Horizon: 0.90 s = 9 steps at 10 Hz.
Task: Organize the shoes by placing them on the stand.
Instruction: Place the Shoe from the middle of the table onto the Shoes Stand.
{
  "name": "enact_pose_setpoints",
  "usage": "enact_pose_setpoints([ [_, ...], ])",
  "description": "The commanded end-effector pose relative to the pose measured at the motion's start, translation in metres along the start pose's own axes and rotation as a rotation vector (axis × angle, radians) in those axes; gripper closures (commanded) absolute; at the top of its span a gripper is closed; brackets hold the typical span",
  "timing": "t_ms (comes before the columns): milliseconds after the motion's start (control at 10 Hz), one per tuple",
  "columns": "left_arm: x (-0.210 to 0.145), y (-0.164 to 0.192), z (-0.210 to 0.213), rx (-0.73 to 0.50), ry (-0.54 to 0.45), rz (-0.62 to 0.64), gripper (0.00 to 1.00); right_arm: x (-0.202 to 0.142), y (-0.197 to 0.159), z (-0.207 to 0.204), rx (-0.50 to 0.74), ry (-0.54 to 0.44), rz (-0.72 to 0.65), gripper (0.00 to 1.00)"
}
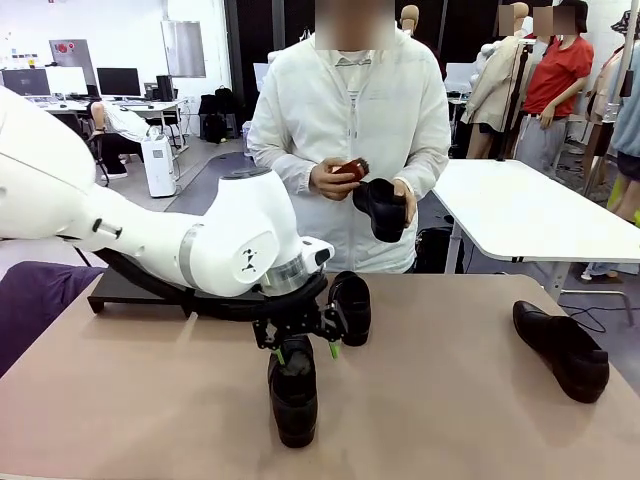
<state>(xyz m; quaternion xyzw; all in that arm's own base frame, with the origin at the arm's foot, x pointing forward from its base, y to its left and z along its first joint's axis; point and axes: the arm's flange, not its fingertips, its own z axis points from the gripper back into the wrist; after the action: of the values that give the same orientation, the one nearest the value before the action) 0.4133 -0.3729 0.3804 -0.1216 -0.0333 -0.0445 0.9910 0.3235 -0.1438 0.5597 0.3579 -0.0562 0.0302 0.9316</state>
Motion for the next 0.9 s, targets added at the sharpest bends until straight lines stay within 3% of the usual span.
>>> enact_pose_setpoints([
  [0,0.0,-0.01,0.003,-0.014,0.063,0.096,0.0,-0.004,-0.003,0.001,-0.004,0.009,0.027,0.0],
  [200,-0.003,-0.009,0.001,-0.035,0.03,0.128,0.0,-0.004,-0.003,0.001,-0.004,0.009,0.027,0.0],
  [600,-0.001,-0.013,-0.018,-0.019,0.097,0.118,0.0,-0.004,-0.003,0.001,-0.004,0.009,0.027,0.0],
  [800,0.0,-0.012,-0.02,0.009,0.076,0.137,0.0,-0.004,-0.003,0.001,-0.004,0.009,0.027,0.0],
])
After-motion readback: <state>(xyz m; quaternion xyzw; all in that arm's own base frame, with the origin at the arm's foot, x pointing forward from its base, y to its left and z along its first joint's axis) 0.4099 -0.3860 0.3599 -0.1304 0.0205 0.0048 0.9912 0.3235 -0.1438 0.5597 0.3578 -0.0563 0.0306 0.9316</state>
